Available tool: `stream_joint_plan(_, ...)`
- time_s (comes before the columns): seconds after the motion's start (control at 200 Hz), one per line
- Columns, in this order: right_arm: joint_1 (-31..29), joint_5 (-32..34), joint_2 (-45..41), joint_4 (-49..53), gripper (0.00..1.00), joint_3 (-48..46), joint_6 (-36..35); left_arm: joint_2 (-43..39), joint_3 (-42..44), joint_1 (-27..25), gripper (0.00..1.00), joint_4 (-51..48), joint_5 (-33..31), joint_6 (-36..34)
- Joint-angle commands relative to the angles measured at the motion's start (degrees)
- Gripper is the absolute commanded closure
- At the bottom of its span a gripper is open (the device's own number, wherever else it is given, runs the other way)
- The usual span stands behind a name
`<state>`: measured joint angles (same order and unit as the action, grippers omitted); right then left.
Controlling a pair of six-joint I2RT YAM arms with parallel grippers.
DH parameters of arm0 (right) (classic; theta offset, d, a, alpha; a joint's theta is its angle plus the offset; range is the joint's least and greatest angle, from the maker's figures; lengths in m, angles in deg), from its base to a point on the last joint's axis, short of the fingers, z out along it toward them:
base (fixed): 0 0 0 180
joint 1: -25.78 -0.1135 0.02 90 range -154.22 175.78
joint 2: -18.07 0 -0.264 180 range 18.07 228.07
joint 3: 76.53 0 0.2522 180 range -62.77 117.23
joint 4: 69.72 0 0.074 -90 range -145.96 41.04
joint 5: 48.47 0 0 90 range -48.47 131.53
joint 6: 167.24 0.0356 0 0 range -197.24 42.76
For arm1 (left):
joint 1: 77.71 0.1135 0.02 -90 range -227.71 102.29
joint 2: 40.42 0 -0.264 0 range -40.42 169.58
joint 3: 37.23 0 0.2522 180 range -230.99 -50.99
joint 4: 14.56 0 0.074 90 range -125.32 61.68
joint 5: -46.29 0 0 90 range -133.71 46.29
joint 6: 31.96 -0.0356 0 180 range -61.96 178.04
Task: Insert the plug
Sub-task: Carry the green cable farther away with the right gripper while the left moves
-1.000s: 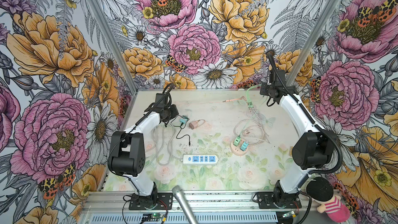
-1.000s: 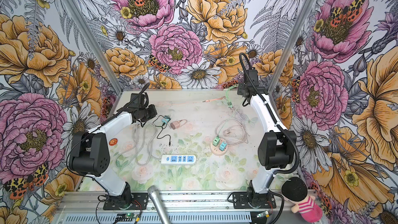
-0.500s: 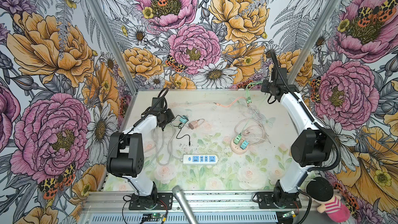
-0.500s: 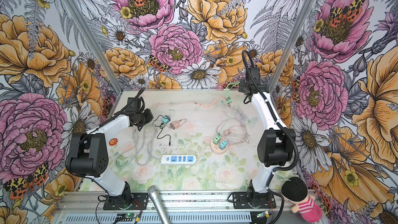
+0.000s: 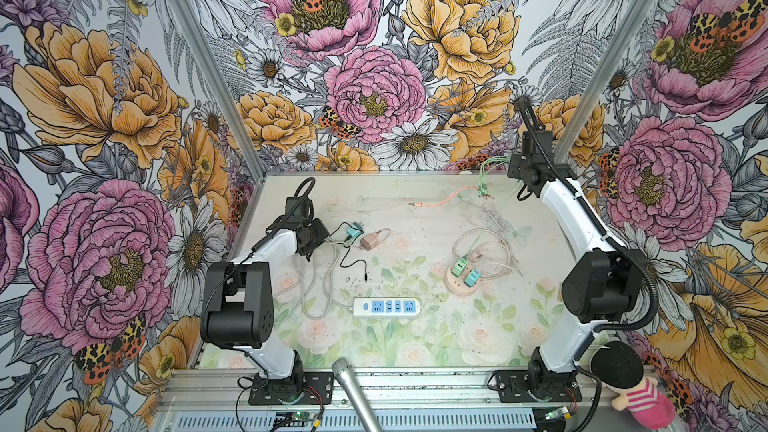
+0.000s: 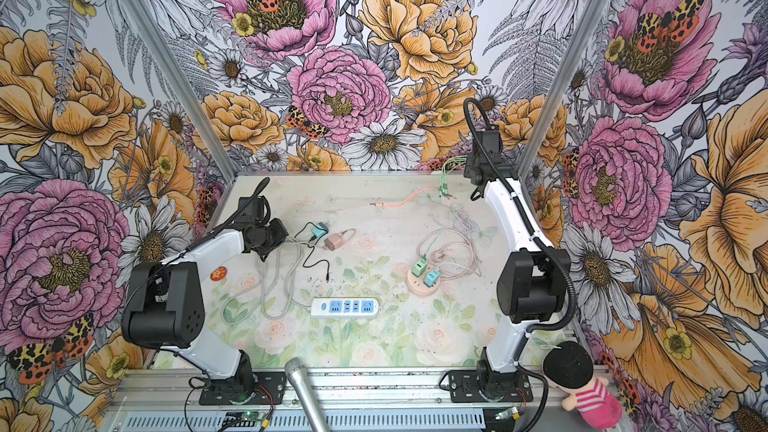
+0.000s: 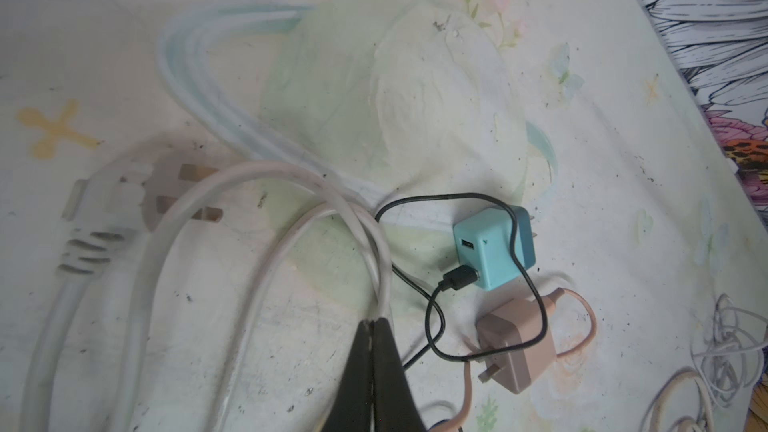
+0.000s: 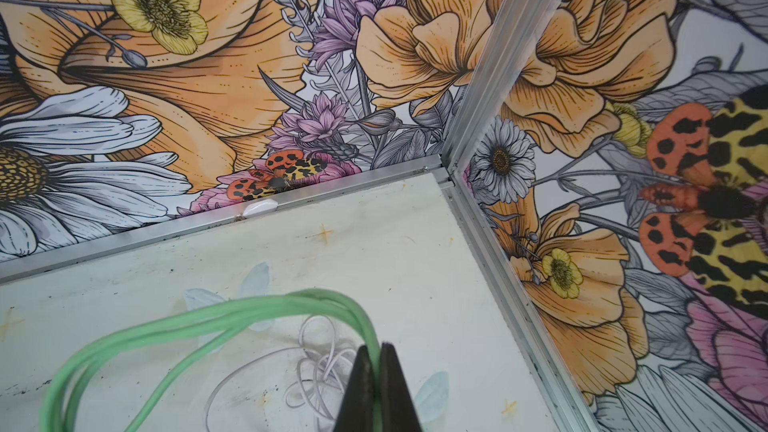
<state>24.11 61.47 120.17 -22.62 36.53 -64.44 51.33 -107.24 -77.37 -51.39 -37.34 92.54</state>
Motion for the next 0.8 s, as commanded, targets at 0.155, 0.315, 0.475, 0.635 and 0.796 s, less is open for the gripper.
stream_joint_plan(0.155,0.3,1.4,-2.3,-3.1,1.0,0.2,1.9,-4.1,3.5,2.8,1.0,4.0,-0.7,2.8)
stream_joint_plan(0.315,-1.6,-3.9,-1.0,-3.5,1.0,0.0,3.2,-4.0,3.8,2.1,1.0,5.7,0.7,3.6)
stream_joint_plan(0.475,-5.3,-5.9,1.7,-3.8,1.0,0.2,3.5,-3.6,4.1,-0.4,1.0,8.2,1.3,5.2)
stream_joint_plan(0.635,-8.3,-8.6,4.2,-4.4,1.0,0.3,4.4,-2.5,3.6,-3.2,1.0,9.3,2.2,5.4)
stream_joint_plan(0.796,-9.8,-10.5,6.1,-5.0,1.0,0.0,5.1,-1.2,2.4,-5.8,1.0,10.7,3.3,5.8)
